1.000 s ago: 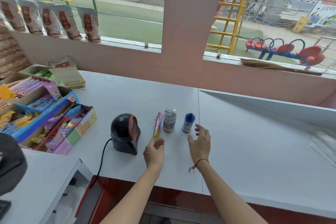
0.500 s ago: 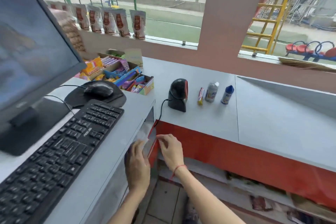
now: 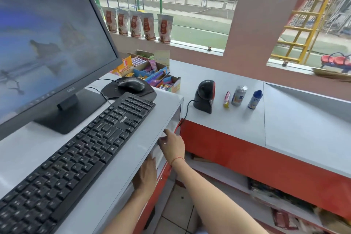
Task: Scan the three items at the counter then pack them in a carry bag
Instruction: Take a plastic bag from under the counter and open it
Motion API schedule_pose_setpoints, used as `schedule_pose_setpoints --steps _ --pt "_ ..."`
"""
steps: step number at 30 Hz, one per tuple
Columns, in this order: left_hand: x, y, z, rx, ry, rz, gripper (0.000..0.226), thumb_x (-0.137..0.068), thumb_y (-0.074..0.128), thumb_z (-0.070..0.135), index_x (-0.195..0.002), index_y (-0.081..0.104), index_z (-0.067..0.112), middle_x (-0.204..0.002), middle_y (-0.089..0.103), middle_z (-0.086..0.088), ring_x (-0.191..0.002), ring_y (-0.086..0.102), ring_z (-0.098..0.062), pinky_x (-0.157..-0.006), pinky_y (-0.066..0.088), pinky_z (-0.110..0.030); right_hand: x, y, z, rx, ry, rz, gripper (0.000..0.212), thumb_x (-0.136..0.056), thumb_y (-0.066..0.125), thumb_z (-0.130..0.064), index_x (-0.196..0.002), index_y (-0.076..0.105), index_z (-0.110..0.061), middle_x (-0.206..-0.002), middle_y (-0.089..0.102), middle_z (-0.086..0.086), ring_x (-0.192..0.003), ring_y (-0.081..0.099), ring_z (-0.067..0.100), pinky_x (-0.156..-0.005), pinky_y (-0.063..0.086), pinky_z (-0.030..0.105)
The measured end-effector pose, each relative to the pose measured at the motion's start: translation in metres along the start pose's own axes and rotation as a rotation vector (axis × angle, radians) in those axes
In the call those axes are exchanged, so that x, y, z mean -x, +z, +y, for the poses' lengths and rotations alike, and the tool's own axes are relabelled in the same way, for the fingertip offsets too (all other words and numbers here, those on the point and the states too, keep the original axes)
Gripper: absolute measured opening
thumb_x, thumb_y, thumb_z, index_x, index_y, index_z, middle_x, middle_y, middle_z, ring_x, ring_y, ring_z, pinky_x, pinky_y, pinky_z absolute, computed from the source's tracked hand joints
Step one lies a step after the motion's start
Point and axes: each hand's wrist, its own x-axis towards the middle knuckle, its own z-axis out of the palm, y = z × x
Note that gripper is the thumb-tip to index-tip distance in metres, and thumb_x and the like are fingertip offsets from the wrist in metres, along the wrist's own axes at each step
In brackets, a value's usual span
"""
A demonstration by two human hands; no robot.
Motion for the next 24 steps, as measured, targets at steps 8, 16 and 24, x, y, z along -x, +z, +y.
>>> schedule_pose_setpoints --steps 8,16,24 --pt "0.000 -0.026 0.051 0.063 0.261 0.122 0.051 -0.091 0.046 0.001 -0.141 0.040 0.004 -0.148 0.045 -0.013 -0.135 0.046 -0.025 -0.111 0.037 -0.035 0.020 -0.096 0.047 -0.698 0.343 0.273 0.016 -0.073 0.076 -0.010 -0.086 0.071 -0.019 -0.076 0.077 0.007 -0.072 0.075 0.021 -0.073 0.063 0.040" --pt "-0.024 -0.074 0.122 0.185 0.434 0.009 0.033 -0.099 0.039 0.028 -0.107 0.067 0.012 -0.102 0.074 -0.009 -0.079 0.069 -0.023 -0.061 0.049 -0.025 -0.032 -0.231 0.078 -0.726 0.355 0.734 0.024 -0.067 0.080 -0.016 -0.089 0.071 -0.011 -0.076 0.075 0.011 -0.062 0.074 0.023 -0.074 0.063 0.040" --pt "-0.104 -0.160 0.227 0.450 0.496 -0.327 0.017 -0.072 0.067 0.021 -0.063 0.067 0.007 -0.056 0.064 -0.007 -0.057 0.069 -0.024 -0.044 0.047 -0.022 -0.046 -0.303 0.110 -0.694 0.154 0.633 0.029 -0.089 0.062 -0.007 -0.117 0.056 -0.007 -0.124 0.061 0.015 -0.100 0.069 0.029 -0.081 0.056 0.033"
